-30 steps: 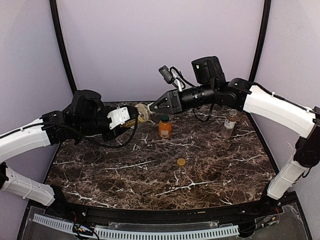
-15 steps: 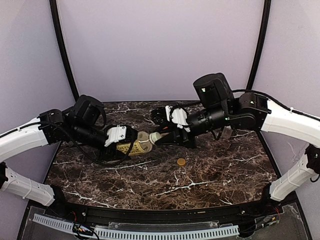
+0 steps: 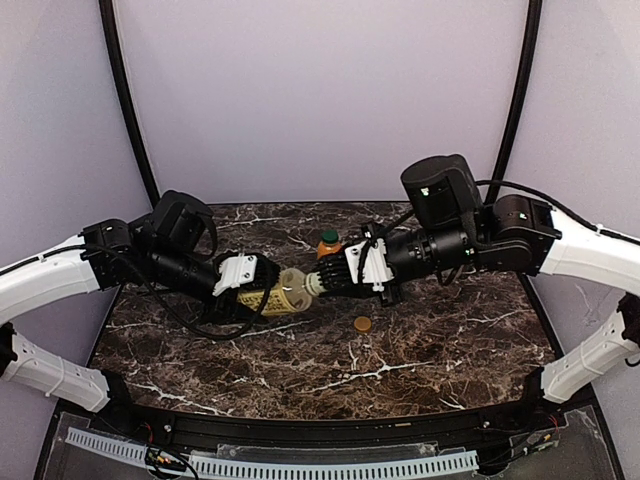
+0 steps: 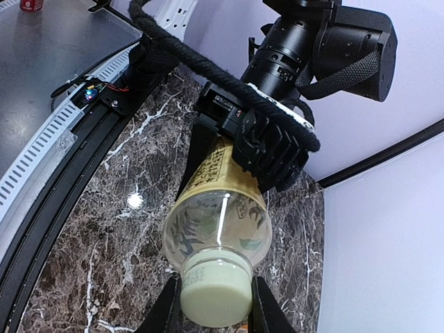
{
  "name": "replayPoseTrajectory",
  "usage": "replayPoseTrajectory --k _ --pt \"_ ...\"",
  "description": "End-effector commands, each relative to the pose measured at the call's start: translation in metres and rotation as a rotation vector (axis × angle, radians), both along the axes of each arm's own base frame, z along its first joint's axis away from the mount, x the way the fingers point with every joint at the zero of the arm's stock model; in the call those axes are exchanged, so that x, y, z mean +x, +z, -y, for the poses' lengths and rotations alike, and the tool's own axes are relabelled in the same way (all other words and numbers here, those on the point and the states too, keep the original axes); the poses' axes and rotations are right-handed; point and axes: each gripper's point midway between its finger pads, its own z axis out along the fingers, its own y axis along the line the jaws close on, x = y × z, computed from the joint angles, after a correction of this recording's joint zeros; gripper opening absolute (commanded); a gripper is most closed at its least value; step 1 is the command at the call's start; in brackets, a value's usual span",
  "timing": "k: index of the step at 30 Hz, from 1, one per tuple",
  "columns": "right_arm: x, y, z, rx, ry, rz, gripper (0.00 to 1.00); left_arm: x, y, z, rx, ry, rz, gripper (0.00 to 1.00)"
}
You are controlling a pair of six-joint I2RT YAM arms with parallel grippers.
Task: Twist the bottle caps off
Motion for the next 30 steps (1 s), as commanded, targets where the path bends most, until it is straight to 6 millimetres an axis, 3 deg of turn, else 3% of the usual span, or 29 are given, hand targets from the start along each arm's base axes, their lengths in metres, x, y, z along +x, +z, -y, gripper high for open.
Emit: replayPoseTrajectory --k 1,21,25,30 --pt "-0.008 0.003 0.025 -0.010 0.015 0.048 0.00 -0.002 -0.010 -0.017 0.059 0.040 -0.041 0.37" --pt "-0.008 -0.003 0.012 0.000 0.041 0.036 0.00 0.005 -0.006 -0.016 0.047 0.056 -0.010 0.36" --pt "-0.006 0.001 0.006 0.020 0.038 0.030 0.16 0.004 -0.004 -0.015 0.042 0.057 -0.007 0.36" --pt "-0.006 -0.001 0.004 0.019 0.037 0.025 0.16 0.005 -0.003 -0.015 0.038 0.057 -0.003 0.35"
